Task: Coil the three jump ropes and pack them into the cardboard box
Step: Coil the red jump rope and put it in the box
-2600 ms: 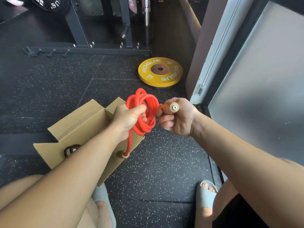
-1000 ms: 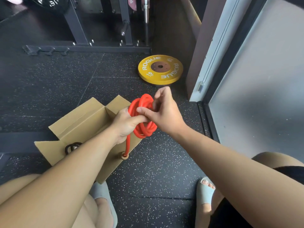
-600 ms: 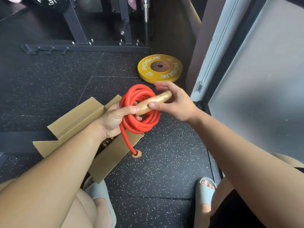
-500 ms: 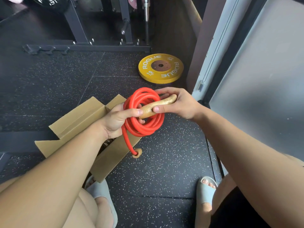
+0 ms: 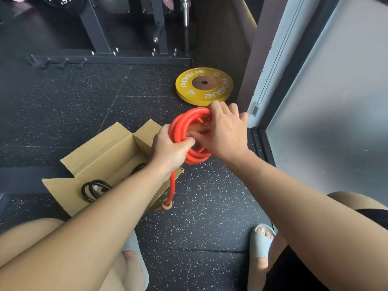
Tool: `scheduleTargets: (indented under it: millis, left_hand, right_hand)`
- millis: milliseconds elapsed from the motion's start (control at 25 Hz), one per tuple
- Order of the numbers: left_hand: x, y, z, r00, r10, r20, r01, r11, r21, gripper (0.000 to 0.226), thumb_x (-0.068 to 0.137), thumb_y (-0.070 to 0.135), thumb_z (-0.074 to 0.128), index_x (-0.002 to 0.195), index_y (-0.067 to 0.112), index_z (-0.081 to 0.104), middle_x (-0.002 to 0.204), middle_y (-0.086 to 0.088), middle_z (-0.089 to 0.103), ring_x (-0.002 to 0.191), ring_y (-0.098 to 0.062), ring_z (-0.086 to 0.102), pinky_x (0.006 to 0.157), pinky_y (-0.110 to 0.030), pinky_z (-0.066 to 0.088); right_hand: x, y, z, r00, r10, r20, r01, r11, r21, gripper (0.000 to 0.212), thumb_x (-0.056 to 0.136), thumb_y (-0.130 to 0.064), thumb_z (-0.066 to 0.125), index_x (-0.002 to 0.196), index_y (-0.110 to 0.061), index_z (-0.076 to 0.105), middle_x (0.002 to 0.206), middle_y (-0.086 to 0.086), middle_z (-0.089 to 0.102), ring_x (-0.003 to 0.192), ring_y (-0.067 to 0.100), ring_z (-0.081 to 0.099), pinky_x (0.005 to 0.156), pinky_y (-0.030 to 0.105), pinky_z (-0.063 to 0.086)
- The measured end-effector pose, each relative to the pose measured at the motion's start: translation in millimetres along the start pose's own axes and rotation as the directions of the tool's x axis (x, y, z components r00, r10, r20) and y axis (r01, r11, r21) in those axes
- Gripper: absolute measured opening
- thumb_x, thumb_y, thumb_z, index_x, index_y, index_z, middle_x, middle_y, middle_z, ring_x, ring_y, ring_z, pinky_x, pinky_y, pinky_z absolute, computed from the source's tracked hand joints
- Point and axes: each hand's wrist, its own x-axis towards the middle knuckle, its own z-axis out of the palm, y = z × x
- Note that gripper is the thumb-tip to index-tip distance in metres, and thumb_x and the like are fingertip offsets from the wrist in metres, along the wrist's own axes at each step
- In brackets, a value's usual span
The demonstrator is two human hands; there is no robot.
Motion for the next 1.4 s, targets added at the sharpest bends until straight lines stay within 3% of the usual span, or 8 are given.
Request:
scheduleTargets:
  millis: [160, 400, 600, 760, 1000, 1120, 1280, 1400]
  left_hand:
    - [1, 6, 3, 1.0, 0.03, 0.003, -0.03, 0.999, -0.035, 0.037, 0.056, 0.038, 0.066, 0.085, 0.017, 0.065, 0.076, 0.005, 0.067, 0.072, -0.016, 0.062, 0.075, -0.039, 0.053]
    - [8, 21, -20, 0.991, -0.022, 0.134, 0.061, 0.952, -0.299, 0.021, 0.066, 0.011, 0.065, 0.086, 0.008, 0.07, 0.063, 0.0, 0.068, 0.06, -0.014, 0.065, 0.06, -0.025, 0.053]
    - [9, 29, -31, 0.988, -0.013, 0.156, 0.069, 0.931, -0.358, 0.017, 0.067, 0.007, 0.063, 0.083, 0.01, 0.062, 0.06, -0.001, 0.063, 0.054, -0.017, 0.065, 0.064, -0.035, 0.056]
    - [-1, 35, -33, 0.956, -0.013, 0.293, 0.157, 0.868, -0.471, 0.014, 0.069, 0.005, 0.06, 0.083, 0.007, 0.06, 0.06, -0.002, 0.062, 0.053, -0.016, 0.062, 0.07, -0.049, 0.06]
    - [-4, 42, -34, 0.928, -0.053, 0.369, 0.243, 0.836, -0.491, 0.015, 0.068, 0.005, 0.057, 0.082, 0.008, 0.061, 0.063, -0.004, 0.062, 0.056, -0.016, 0.062, 0.075, -0.05, 0.059]
    - [-2, 41, -35, 0.925, -0.101, 0.365, 0.277, 0.837, -0.471, 0.011, 0.066, 0.006, 0.06, 0.076, 0.011, 0.061, 0.064, -0.005, 0.059, 0.059, -0.017, 0.063, 0.072, -0.043, 0.057]
    - [-3, 40, -39, 0.92, -0.16, 0.357, 0.327, 0.816, -0.477, 0.014, 0.063, 0.006, 0.058, 0.073, 0.011, 0.065, 0.068, -0.005, 0.065, 0.06, -0.017, 0.064, 0.068, -0.035, 0.057]
    - [-1, 43, -44, 0.913, -0.174, 0.368, 0.337, 0.83, -0.444, 0.017, 0.062, 0.006, 0.055, 0.075, 0.012, 0.065, 0.064, -0.001, 0.067, 0.058, -0.014, 0.065, 0.066, -0.029, 0.053]
  right_hand:
    - [-4, -10, 9, 0.988, -0.099, -0.116, 0.096, 0.995, -0.031, 0.071, 0.073, -0.047, 0.055, 0.136, -0.016, 0.048, 0.114, 0.011, 0.054, 0.099, 0.036, 0.052, 0.08, 0.047, 0.039]
    - [9, 10, 0, 0.999, -0.04, -0.018, 0.042, 0.754, 0.655, 0.107, 0.068, -0.044, 0.089, 0.151, -0.007, 0.031, 0.134, 0.003, 0.04, 0.13, 0.024, 0.044, 0.111, 0.027, 0.039]
    - [7, 7, 3, 0.807, -0.237, 0.541, -0.56, -0.016, 0.829, 0.122, 0.062, -0.054, 0.092, 0.155, -0.009, 0.027, 0.131, 0.018, 0.058, 0.12, 0.033, 0.055, 0.112, 0.054, 0.039]
    - [1, 10, -5, 0.707, -0.413, 0.574, -0.694, -0.25, 0.675, 0.124, 0.059, -0.08, 0.076, 0.154, -0.008, 0.038, 0.15, 0.023, 0.044, 0.129, 0.037, 0.051, 0.114, 0.049, 0.04]
    - [-11, -2, 5, 0.706, -0.31, 0.637, -0.706, -0.237, 0.668, 0.101, 0.042, -0.092, 0.07, 0.116, -0.023, 0.077, 0.106, 0.004, 0.075, 0.094, 0.017, 0.071, 0.09, 0.034, 0.057]
    - [-4, -1, 6, 0.711, -0.219, 0.668, -0.703, -0.207, 0.681, 0.096, 0.065, -0.092, 0.028, 0.12, -0.029, 0.075, 0.118, 0.007, 0.073, 0.096, 0.017, 0.071, 0.094, 0.036, 0.054]
    - [-4, 5, 11, 0.763, -0.12, 0.635, -0.626, 0.11, 0.772, 0.118, 0.067, -0.099, 0.028, 0.143, -0.012, 0.051, 0.138, 0.03, 0.055, 0.115, 0.048, 0.059, 0.109, 0.06, 0.039]
    - [-8, 9, -14, 0.868, -0.01, 0.496, -0.461, 0.35, 0.815, 0.054, 0.108, -0.048, 0.014, 0.145, -0.02, 0.043, 0.144, 0.029, 0.051, 0.127, 0.035, 0.054, 0.095, 0.023, 0.048]
